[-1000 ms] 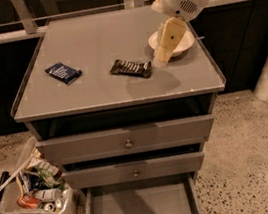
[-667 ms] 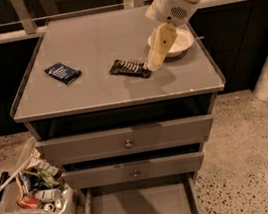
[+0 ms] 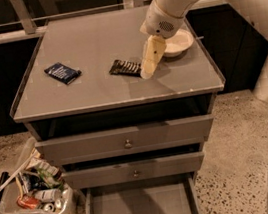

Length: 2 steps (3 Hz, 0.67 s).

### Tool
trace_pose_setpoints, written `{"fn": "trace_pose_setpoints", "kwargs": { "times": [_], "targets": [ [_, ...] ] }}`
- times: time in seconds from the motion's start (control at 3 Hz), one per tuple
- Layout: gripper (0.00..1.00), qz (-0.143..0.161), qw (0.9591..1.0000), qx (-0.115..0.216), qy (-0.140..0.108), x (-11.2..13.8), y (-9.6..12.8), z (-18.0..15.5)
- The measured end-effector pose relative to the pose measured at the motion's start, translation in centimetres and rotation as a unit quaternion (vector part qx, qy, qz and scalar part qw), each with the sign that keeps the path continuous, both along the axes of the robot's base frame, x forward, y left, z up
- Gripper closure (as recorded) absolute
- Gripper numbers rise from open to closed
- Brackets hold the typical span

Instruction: Place rxbar chocolate into bottom drawer

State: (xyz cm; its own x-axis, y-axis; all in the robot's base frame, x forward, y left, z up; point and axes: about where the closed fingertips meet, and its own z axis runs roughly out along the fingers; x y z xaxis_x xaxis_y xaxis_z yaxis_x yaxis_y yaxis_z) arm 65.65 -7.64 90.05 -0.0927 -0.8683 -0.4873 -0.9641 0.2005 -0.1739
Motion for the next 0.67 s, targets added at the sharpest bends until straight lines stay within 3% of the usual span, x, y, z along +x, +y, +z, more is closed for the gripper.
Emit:
{"fn": "trace_pose_setpoints", "kwargs": {
  "times": [0.67],
  "targets": [
    [0.00,-0.010,0.9987,0.003,0.050,1.7,1.5,-4.8]
  ]
}}
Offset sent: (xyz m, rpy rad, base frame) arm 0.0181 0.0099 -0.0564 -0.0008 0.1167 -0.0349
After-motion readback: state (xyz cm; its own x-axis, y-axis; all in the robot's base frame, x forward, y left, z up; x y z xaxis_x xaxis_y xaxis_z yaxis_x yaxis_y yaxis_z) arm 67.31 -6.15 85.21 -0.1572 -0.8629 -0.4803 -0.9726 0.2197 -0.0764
